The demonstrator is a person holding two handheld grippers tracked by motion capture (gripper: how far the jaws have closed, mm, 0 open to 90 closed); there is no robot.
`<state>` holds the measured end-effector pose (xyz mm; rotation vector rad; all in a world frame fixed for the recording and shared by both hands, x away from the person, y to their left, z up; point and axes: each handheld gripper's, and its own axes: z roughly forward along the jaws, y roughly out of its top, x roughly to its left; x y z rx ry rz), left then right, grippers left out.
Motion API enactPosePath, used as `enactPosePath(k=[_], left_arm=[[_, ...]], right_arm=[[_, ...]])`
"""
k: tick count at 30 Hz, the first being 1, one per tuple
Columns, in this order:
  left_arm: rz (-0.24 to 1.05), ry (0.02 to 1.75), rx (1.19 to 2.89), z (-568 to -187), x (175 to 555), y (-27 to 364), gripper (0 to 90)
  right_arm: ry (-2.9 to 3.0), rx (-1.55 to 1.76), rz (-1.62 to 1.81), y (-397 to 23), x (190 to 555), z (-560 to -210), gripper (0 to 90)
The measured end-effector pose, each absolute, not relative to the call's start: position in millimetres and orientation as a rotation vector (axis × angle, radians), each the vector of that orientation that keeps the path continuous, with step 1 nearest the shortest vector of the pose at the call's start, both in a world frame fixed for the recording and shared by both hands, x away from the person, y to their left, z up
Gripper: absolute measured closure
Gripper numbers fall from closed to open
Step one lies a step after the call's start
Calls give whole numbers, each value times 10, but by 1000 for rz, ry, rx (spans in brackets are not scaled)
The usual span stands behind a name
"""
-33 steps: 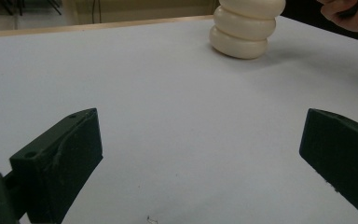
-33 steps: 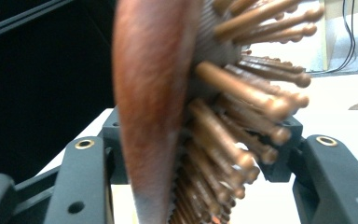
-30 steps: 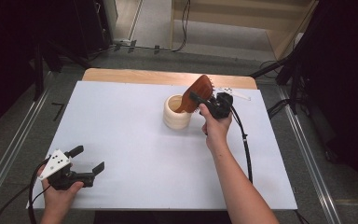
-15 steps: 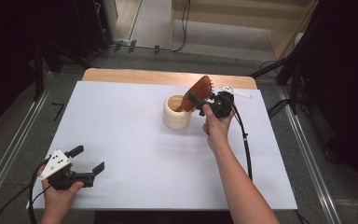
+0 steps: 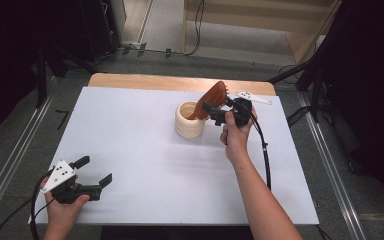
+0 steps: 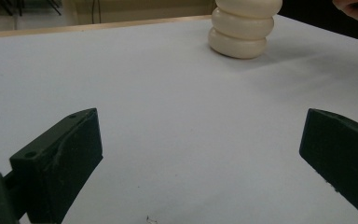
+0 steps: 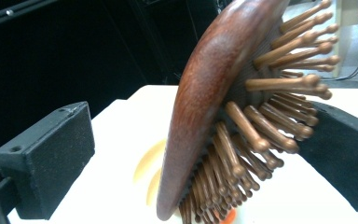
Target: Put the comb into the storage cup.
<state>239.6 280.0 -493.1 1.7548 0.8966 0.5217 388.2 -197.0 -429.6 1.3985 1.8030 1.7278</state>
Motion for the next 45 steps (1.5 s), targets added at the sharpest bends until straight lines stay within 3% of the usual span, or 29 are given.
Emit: enactPosePath(k=[45], left_arm=[[525, 896, 1761, -4931, 2396, 2792, 0]], right_arm=[[1853, 1265, 1656, -2257, 3515, -4269, 0]])
